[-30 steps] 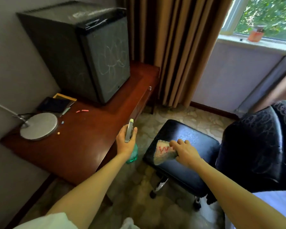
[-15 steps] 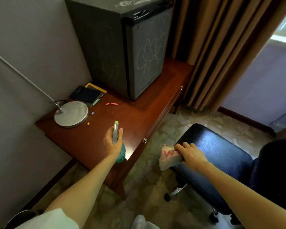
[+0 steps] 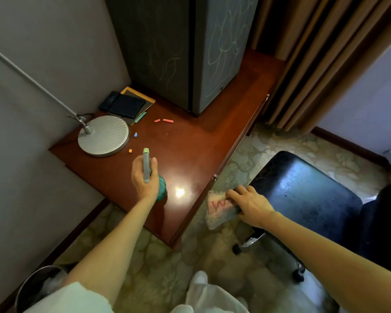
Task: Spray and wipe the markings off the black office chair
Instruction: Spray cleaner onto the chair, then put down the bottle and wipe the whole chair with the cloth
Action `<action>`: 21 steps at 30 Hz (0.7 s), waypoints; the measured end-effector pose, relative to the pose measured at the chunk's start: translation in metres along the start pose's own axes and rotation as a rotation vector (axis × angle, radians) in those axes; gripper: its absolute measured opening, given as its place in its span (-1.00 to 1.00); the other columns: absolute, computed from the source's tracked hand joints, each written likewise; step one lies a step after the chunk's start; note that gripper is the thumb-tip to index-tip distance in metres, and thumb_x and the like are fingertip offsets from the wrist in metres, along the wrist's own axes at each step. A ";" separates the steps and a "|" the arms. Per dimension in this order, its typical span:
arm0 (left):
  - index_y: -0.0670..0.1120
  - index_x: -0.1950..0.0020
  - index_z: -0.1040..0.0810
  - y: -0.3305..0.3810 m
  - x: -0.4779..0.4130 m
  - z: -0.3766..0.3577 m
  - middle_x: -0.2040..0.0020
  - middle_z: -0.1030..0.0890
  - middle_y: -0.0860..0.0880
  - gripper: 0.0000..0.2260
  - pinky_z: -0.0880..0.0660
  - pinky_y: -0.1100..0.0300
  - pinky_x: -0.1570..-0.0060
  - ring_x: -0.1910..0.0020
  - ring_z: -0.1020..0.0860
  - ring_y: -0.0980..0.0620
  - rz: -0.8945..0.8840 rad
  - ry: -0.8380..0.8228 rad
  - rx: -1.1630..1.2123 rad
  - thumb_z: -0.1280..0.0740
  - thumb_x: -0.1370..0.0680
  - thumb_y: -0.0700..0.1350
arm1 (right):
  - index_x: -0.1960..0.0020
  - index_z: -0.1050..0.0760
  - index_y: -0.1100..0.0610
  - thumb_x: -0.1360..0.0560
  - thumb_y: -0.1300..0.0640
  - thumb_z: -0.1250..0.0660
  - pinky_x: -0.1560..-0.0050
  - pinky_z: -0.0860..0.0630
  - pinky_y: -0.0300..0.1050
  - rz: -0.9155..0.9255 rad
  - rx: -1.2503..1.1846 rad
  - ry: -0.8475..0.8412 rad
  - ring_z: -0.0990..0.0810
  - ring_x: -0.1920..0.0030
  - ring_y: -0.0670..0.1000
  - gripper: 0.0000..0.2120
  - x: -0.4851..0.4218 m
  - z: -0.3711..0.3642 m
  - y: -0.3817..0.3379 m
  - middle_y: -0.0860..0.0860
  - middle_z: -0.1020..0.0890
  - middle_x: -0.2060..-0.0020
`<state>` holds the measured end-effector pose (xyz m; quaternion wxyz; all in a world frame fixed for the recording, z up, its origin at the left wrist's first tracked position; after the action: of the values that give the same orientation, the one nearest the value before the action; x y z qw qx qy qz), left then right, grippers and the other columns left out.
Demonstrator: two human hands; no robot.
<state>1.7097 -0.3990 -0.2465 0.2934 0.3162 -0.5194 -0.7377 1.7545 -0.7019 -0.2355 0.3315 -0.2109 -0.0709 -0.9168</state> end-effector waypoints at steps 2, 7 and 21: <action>-0.09 -0.07 -0.50 -0.004 0.001 0.001 0.06 -0.55 -0.01 -0.84 -0.50 0.31 0.08 0.10 -0.53 0.10 -0.001 -0.016 -0.018 -0.34 -0.57 -0.03 | -0.38 -0.19 -0.09 -0.47 0.07 -0.34 0.05 -0.56 0.13 -0.006 -0.005 -0.005 -0.35 -0.16 0.16 -0.45 -0.002 -0.004 0.000 0.05 -0.35 -0.23; -0.12 -0.22 -0.48 -0.017 0.006 0.005 -0.02 -0.56 -0.07 -0.68 -0.56 0.11 -0.01 0.06 -0.55 0.02 0.070 -0.020 -0.075 -0.34 -0.55 0.02 | -0.37 -0.19 -0.10 -0.48 0.06 -0.34 0.05 -0.57 0.12 -0.019 -0.022 -0.006 -0.34 -0.16 0.15 -0.46 -0.001 -0.010 0.002 0.04 -0.34 -0.25; -0.05 -0.48 -0.25 -0.048 0.065 0.055 -0.41 -0.31 -0.12 -0.29 -0.40 -0.16 -0.28 -0.36 -0.35 -0.13 0.191 -0.047 -0.352 -0.45 -0.43 0.14 | -0.37 -0.16 -0.13 -0.49 0.02 -0.34 0.05 -0.57 0.09 -0.105 -0.077 0.012 -0.33 -0.18 0.11 -0.46 0.029 -0.018 0.019 0.01 -0.35 -0.23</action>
<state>1.6213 -0.4027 -0.2886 0.4006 0.1921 -0.4165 -0.7932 1.7406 -0.7384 -0.2393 0.2749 -0.2141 -0.0448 -0.9363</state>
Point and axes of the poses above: each hand's wrist, its own x-axis away from the middle knuckle, its own z-axis out of the back of the hand, y = z × x, the point moved 4 cm from there along -x, towards the middle knuckle
